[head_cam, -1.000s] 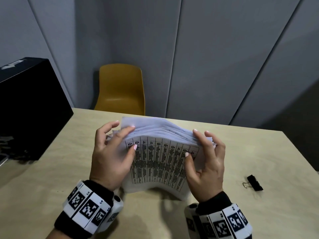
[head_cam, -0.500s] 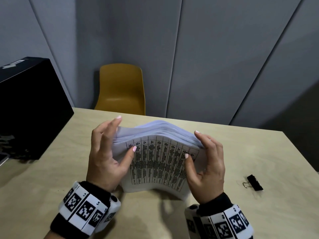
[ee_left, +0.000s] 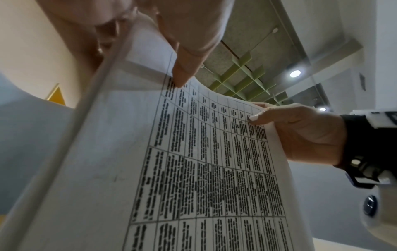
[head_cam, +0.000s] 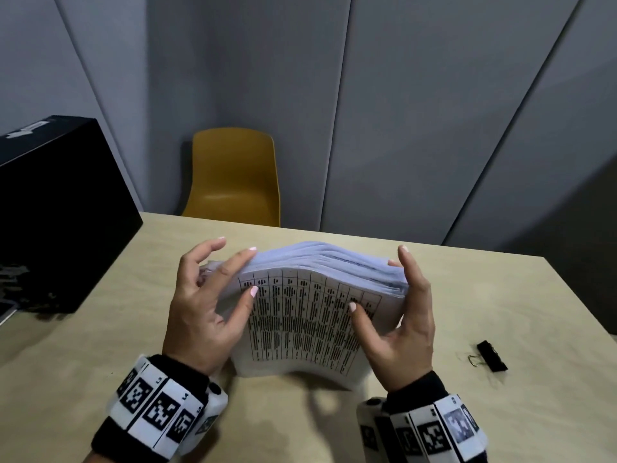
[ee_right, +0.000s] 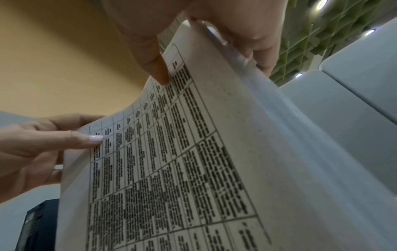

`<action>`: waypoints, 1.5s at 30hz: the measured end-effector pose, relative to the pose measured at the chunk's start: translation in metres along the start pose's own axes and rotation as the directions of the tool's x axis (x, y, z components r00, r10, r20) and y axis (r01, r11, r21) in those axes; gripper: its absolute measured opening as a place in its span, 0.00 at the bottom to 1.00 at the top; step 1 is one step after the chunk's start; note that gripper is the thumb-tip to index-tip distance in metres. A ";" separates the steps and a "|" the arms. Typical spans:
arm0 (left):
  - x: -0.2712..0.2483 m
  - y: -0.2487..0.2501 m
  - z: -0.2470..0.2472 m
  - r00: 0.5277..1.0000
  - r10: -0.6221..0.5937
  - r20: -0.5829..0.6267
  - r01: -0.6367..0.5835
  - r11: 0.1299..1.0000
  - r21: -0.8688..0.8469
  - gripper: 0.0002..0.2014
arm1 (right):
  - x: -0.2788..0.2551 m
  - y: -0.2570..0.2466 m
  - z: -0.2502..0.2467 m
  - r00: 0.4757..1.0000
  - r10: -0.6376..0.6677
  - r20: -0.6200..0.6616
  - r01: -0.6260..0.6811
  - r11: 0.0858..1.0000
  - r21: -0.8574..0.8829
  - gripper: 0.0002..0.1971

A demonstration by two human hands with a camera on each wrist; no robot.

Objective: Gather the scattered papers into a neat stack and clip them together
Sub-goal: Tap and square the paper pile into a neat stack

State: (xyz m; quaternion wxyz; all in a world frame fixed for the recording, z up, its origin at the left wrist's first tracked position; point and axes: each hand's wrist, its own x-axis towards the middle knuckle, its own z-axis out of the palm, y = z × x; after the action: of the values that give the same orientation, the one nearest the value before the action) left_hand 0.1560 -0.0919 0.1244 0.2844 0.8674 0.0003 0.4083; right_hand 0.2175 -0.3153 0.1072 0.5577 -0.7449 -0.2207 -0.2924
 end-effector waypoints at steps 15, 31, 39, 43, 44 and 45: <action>-0.004 -0.005 0.003 0.998 -0.068 -0.004 0.067 0.992 -0.111 0.27 | 0.003 -0.004 -0.002 0.998 -0.033 0.055 0.030 0.998 0.051 0.24; 0.001 -0.031 0.023 0.866 -0.301 0.400 0.484 0.708 -0.514 0.23 | 0.008 0.039 -0.003 0.877 0.352 0.326 -0.458 0.818 0.350 0.18; -0.009 -0.023 0.022 0.892 -0.333 0.307 0.451 0.714 -0.536 0.20 | -0.007 0.028 -0.004 0.925 0.307 0.223 -0.373 0.842 0.391 0.19; -0.023 -0.020 0.030 0.837 -0.411 0.362 0.548 0.631 -0.550 0.18 | -0.016 0.029 0.004 0.896 0.354 0.268 -0.429 0.844 0.321 0.19; -0.023 -0.018 0.031 0.847 -0.418 0.328 0.532 0.667 -0.523 0.14 | -0.016 0.027 0.007 0.903 0.348 0.254 -0.418 0.849 0.324 0.17; -0.023 -0.016 0.031 0.855 -0.425 0.298 0.519 0.696 -0.496 0.14 | -0.016 0.023 0.009 0.911 0.337 0.236 -0.401 0.854 0.330 0.16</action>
State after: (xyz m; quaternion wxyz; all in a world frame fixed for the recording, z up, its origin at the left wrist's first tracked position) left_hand 0.1667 -0.0991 0.0843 0.6202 0.7450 0.0812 0.2318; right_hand 0.2225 -0.3132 0.0778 0.7133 -0.6762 -0.1712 -0.0679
